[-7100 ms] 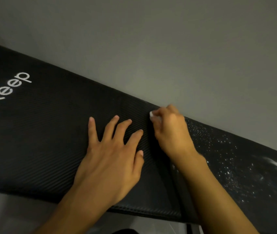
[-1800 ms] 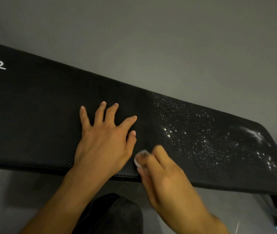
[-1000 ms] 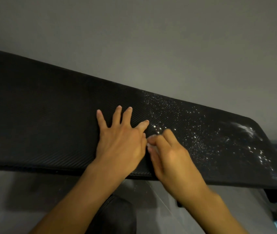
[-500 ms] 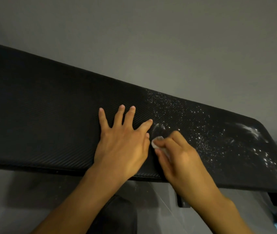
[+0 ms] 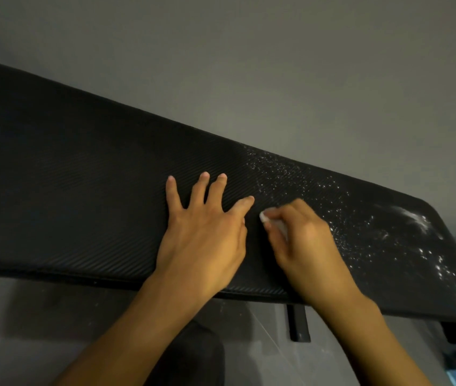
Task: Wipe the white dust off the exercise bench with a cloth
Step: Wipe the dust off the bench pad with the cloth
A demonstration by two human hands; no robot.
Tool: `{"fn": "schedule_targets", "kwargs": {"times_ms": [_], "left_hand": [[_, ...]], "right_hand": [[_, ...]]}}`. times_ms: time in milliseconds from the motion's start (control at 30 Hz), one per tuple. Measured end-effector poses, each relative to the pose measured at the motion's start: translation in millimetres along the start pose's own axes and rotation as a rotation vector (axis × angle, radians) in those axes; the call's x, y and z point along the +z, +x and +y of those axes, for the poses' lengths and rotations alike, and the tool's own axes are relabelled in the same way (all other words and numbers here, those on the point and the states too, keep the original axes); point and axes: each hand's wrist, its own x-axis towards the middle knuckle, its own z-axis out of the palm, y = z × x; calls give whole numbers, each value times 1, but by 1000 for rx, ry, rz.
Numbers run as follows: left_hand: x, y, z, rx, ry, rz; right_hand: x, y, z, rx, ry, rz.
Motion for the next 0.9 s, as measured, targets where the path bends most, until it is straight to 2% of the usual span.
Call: {"fn": "schedule_targets", "kwargs": {"times_ms": [100, 233, 333, 533, 700, 800, 900], "left_hand": [[-2, -1, 0, -2, 0, -2], [-4, 0, -1, -6, -21, -16], [-4, 1, -1, -6, -22, -19], [-5, -1, 1, -16, -7, -21], [-4, 0, 0, -20, -21, -5], [-1, 1, 0, -30, -13, -1], [0, 1, 1, -30, -7, 4]], "right_hand": [[10, 23, -2, 46, -38, 20], [4, -4, -19, -75, 52, -65], [-5, -17, -18, -97, 61, -85], [13, 54, 5, 62, -50, 11], [4, 18, -10, -84, -11, -85], [-2, 13, -5, -20, -26, -66], [9, 51, 2, 105, -108, -40]]}}
